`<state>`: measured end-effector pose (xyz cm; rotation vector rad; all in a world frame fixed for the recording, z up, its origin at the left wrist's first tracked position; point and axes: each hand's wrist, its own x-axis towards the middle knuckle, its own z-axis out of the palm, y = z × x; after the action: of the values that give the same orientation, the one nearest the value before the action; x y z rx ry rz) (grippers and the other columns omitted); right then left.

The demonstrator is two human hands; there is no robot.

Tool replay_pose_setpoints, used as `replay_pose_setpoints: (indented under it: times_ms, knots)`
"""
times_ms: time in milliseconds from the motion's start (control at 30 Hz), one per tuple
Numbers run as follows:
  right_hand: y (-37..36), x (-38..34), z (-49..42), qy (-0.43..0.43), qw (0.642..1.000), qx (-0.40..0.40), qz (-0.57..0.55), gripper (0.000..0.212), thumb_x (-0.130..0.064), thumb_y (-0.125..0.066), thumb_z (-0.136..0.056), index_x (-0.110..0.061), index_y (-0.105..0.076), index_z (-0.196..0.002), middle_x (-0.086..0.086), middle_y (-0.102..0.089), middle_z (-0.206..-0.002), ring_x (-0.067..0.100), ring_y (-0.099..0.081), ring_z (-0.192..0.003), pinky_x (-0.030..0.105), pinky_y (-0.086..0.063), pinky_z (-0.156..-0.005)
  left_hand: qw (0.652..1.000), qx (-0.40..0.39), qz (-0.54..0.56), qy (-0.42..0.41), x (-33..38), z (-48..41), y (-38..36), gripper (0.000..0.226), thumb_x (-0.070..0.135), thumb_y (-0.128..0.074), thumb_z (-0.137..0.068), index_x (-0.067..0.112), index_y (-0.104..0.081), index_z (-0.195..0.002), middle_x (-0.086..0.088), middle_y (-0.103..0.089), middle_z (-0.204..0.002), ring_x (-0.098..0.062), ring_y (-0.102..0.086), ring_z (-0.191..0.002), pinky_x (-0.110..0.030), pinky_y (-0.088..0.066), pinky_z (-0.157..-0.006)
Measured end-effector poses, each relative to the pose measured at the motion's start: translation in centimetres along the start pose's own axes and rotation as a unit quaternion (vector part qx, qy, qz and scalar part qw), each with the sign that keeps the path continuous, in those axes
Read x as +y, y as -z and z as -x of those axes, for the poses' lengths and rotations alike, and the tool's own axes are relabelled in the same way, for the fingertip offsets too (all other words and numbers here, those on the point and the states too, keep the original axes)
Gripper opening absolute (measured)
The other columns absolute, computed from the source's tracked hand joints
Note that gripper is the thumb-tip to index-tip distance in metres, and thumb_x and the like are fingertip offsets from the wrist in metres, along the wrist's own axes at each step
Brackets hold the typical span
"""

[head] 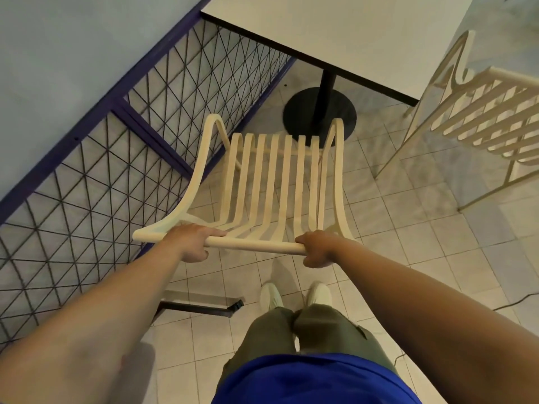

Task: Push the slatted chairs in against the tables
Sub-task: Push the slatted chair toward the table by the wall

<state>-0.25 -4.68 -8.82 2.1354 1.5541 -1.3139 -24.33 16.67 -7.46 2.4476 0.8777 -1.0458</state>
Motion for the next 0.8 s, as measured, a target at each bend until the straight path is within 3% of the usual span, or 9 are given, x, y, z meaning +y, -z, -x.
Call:
replay_pose_setpoints:
  times_ms: [167,367,567,733,800]
  knots:
    - [0.4,0.3,-0.3,0.012,1.000,0.001,0.003,0.040,-0.020,-0.066,-0.084,-0.021,-0.057,-0.123,0.001,-0.062,-0.104,0.020,-0.060,-0.091,0.034,-0.050,-0.083,1.000,0.004,0.012,0.007,-0.3,-0.6,-0.1,0.081,0.009,-0.053,-0.091,0.071,-0.032,-0.138,0.007,-0.057,-0.133,-0.017,-0.058,-0.103,-0.037,-0.052,-0.083]
    - [0.1,-0.5,-0.6,-0.005,1.000,-0.012,0.021,0.046,-0.007,-0.065,-0.083,-0.019,-0.056,-0.126,-0.001,-0.057,-0.100,0.019,-0.058,-0.091,0.032,-0.049,-0.083,0.999,0.008,-0.031,-0.008,-0.3,-0.4,-0.3,0.086,0.000,-0.050,-0.093,0.064,-0.028,-0.145,0.004,-0.053,-0.123,-0.017,-0.054,-0.094,-0.034,-0.048,-0.077]
    - [-0.3,-2.5,-0.9,-0.022,1.000,0.006,0.015,0.045,-0.008,-0.064,-0.085,-0.020,-0.055,-0.127,0.000,-0.058,-0.102,0.018,-0.058,-0.093,0.033,-0.050,-0.086,0.998,0.002,-0.052,-0.031,-2.2,-0.9,1.0,0.086,-0.002,-0.050,-0.094,0.063,-0.028,-0.145,0.002,-0.055,-0.121,-0.018,-0.055,-0.096,-0.035,-0.049,-0.082]
    - [-0.7,-5.2,-2.2,-0.039,0.999,0.013,-0.028,0.044,-0.010,-0.065,-0.085,-0.019,-0.055,-0.127,0.004,-0.061,-0.107,0.022,-0.060,-0.095,0.037,-0.052,-0.089,0.995,-0.012,-0.081,-0.050,-5.5,-2.0,2.8,0.085,0.000,-0.043,-0.096,0.068,-0.027,-0.143,0.000,-0.051,-0.136,-0.023,-0.055,-0.112,-0.038,-0.050,-0.088]
    - [-0.8,-6.2,-2.7,-0.042,0.998,0.017,-0.042,0.042,-0.010,-0.064,-0.085,-0.019,-0.055,-0.126,0.004,-0.060,-0.106,0.022,-0.059,-0.093,0.036,-0.052,-0.086,0.994,-0.015,-0.093,-0.054,-6.3,-2.5,3.7,0.084,-0.001,-0.043,-0.096,0.067,-0.027,-0.143,0.001,-0.050,-0.133,-0.019,-0.052,-0.099,-0.034,-0.048,-0.081]
